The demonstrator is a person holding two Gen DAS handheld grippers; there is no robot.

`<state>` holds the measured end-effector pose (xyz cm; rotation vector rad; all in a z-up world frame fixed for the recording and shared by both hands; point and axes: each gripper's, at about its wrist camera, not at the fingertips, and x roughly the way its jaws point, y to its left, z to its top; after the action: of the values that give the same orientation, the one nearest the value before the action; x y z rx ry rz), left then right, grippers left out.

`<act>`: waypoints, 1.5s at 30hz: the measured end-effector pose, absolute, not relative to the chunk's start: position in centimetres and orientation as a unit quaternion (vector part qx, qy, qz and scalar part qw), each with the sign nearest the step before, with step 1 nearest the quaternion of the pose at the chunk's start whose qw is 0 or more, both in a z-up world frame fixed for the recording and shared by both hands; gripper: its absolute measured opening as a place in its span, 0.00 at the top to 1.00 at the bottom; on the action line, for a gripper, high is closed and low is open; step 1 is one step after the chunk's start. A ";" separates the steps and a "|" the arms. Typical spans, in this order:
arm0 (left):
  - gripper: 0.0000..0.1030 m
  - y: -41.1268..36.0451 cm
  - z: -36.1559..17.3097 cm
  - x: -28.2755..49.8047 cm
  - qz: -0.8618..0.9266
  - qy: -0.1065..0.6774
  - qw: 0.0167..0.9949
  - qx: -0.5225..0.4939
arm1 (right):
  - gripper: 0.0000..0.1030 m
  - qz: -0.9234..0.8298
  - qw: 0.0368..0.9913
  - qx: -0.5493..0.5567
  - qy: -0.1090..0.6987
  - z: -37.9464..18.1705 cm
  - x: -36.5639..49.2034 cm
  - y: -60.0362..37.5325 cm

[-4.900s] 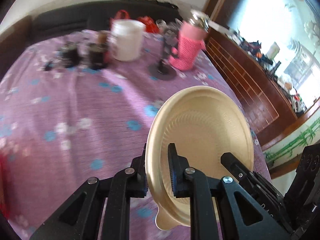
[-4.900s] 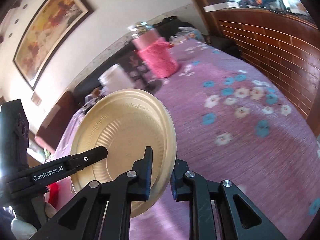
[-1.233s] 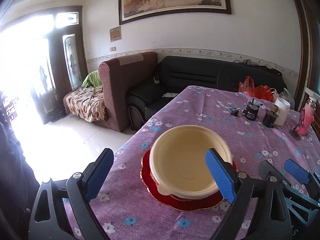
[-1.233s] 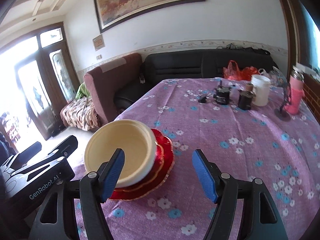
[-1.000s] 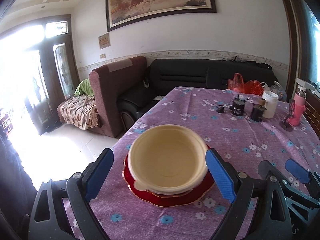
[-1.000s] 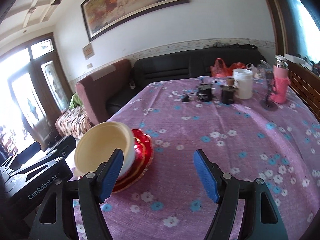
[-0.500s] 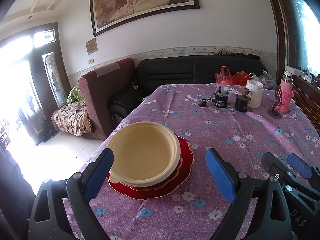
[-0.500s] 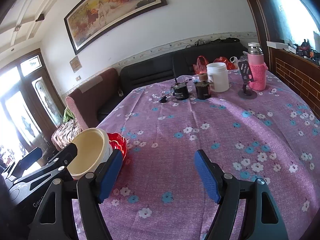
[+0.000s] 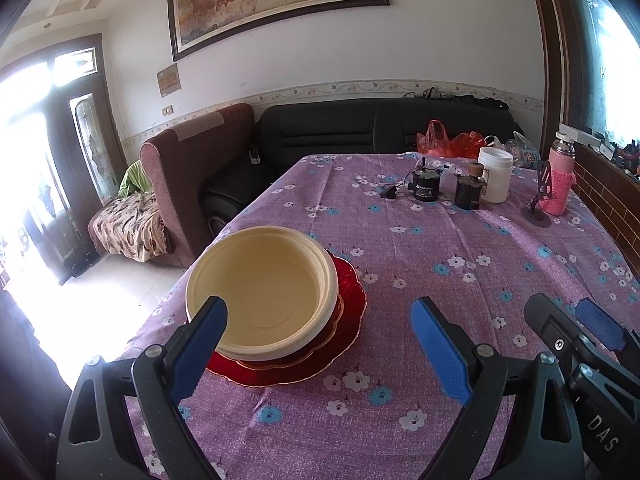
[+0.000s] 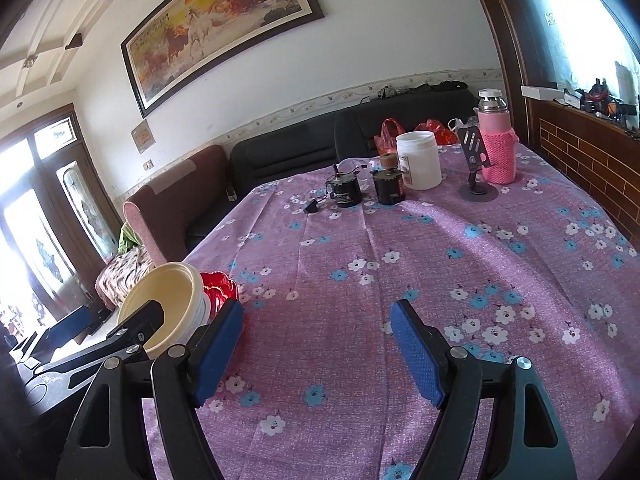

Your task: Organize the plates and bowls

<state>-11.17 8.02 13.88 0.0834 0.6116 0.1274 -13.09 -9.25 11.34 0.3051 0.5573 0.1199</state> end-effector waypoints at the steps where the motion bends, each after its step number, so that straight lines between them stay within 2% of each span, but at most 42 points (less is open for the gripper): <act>1: 0.10 8.3 13.8 -11.0 0.054 0.307 0.950 0.036 | 0.22 0.060 0.948 0.150 0.275 11.3 -13.0 -9.2; 10: 0.10 17.3 14.5 -10.2 0.118 0.315 0.940 -0.056 | 0.20 0.062 0.948 0.134 0.282 11.3 -11.9 -8.4; 17: 0.09 21.1 14.0 -10.4 0.151 0.325 0.932 -0.059 | 0.20 0.104 0.951 0.118 0.265 13.1 -8.6 -4.8; 24: 0.09 24.4 14.0 -7.1 0.138 0.359 0.919 -0.085 | 0.17 0.116 0.954 0.096 0.261 12.9 -5.2 -2.2; 34: 0.09 27.7 14.2 -0.7 0.125 0.412 0.896 -0.108 | 0.17 0.064 0.944 0.167 0.276 9.2 -0.6 -5.9; 38: 0.09 28.4 13.6 0.0 0.135 0.413 0.893 -0.122 | 0.17 0.029 0.933 0.192 0.303 6.6 0.9 -8.5; 45: 0.09 27.9 12.9 2.1 0.120 0.424 0.888 -0.130 | 0.17 0.018 0.921 0.217 0.324 5.4 1.5 -9.8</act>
<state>2.10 27.87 12.89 -0.2708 0.8801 0.2501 1.50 -9.77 5.35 0.4468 0.6648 0.0372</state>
